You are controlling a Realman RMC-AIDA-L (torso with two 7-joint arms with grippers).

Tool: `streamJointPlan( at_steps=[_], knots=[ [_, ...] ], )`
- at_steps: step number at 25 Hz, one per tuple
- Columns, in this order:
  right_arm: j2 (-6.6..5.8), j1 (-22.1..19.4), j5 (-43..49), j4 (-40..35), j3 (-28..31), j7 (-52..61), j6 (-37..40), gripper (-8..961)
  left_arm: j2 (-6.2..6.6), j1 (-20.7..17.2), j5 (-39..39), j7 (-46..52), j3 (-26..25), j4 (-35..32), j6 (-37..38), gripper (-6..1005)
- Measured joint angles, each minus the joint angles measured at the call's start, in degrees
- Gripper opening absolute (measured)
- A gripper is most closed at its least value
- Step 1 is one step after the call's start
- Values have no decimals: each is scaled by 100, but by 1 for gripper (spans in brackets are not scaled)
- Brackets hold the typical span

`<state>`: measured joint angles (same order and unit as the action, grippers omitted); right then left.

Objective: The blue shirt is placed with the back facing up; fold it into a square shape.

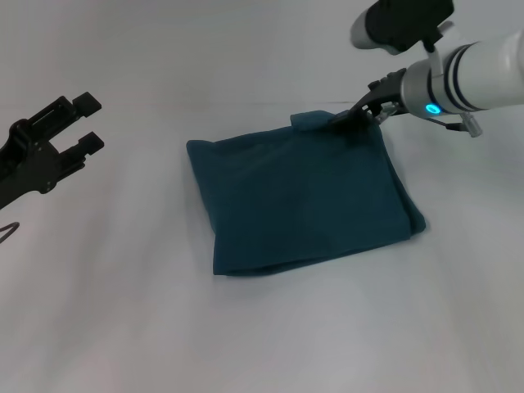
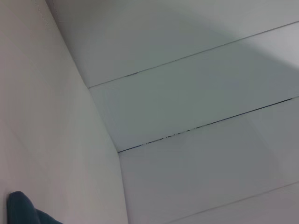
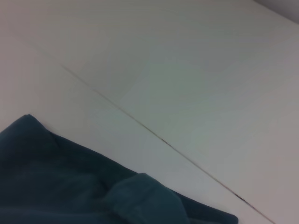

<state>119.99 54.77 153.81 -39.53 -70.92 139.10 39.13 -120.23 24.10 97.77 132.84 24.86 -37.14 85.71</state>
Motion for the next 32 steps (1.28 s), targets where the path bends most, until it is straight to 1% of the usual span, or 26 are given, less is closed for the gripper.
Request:
streamJointPlan(
  at_steps=[1, 8, 14, 16, 17, 20, 24, 27, 30, 32],
  knots=[
    [0, 81, 18, 129, -100, -28, -44, 947, 0, 0, -1, 0, -8, 7, 0, 797],
    [12, 172, 45, 256, -495, -132, -97, 947, 0, -1, -6, -8, -60, 15, -7, 797],
    [-3, 279, 142, 489, -504, 12, -482, 947, 0, -1, -45, -13, -62, 15, -16, 798],
    [17, 326, 410, 644, -530, 164, -706, 947, 0, -2, -47, -13, -62, 18, -25, 798],
    [17, 326, 410, 644, -530, 164, -706, 947, 0, -2, -47, -13, -62, 23, -34, 798],
    [31, 462, 574, 968, -539, 213, -892, 947, 0, -2, -48, -13, -61, 30, -61, 798],
    [22, 495, 603, 1058, -530, 581, -1161, 947, 0, -2, -48, -13, -60, 32, -102, 798],
    [-20, 451, 746, 1015, -462, 1130, -1370, 946, 0, -2, -48, -13, -60, 32, -124, 798],
    [-54, 445, 1180, 1034, -219, 1684, -1433, 943, 0, -1, -50, -8, -60, 32, -127, 797],
    [-82, 438, 1381, 1039, -16, 1853, -1360, 940, 1, 2, -55, -7, -60, 32, -127, 797]
  ],
)
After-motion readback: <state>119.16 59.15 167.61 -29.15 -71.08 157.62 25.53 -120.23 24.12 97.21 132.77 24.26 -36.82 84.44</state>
